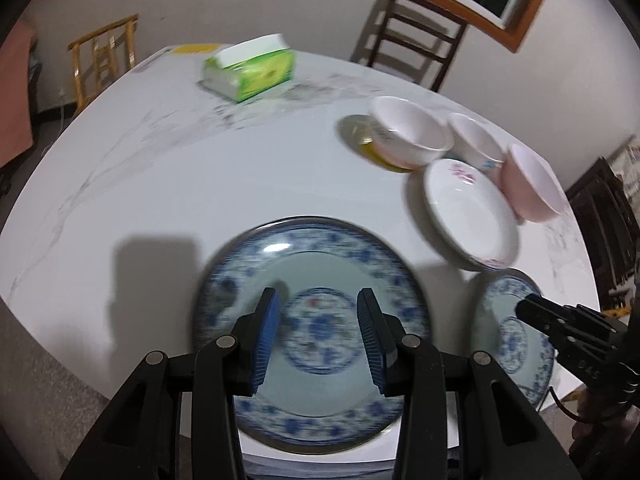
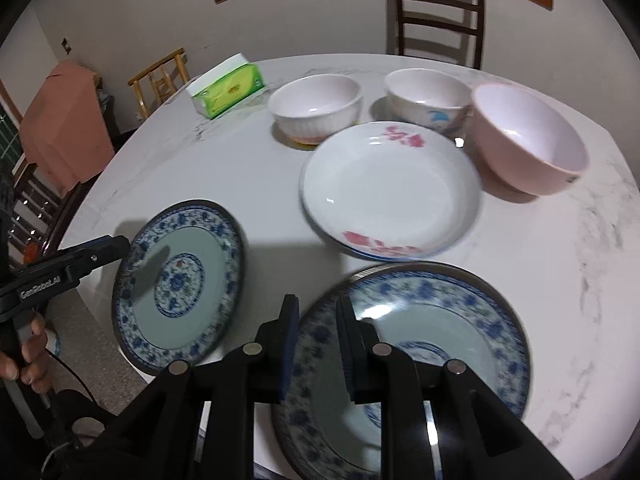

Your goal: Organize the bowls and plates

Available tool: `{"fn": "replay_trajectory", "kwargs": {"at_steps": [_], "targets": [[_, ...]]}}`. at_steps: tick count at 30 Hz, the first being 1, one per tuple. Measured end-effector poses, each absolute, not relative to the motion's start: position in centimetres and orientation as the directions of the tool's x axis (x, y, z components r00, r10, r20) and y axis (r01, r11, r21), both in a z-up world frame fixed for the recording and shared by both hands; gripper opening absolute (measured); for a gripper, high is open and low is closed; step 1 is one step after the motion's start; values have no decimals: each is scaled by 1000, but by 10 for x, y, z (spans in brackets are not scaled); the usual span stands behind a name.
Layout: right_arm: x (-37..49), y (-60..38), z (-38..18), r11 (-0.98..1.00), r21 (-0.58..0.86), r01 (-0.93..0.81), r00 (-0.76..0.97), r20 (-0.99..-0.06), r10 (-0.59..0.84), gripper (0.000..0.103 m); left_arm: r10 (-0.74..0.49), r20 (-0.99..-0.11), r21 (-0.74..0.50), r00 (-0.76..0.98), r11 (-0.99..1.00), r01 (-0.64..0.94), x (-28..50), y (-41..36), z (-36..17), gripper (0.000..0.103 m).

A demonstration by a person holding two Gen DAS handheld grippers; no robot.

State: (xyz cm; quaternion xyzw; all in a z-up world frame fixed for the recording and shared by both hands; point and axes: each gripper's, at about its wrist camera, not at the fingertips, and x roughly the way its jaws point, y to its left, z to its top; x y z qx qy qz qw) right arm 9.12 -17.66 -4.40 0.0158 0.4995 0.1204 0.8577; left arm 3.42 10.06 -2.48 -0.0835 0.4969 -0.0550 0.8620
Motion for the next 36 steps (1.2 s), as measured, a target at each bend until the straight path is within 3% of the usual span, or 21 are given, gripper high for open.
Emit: {"fn": "replay_trajectory", "kwargs": {"at_steps": [4,6,18,36], "targets": [[79,-198,-39,979,130,-160,491,-850,193,24,-191,-838,-178,510,981,75,31,66,-21,47],[72,-212,-38,982,138,-128,497,-848,184,27,-217,-838,-186,501,976,111,30,49,-22,47],[45,-279,-46,989,149,-9,500,-856,133,27,-313,-862,-242,400,945,219,23,-13,-45,47],[31,-326,-66,973,220,68,453,-876,166,27,-372,-881,-324,294,925,200,26,-29,-74,47]]}}
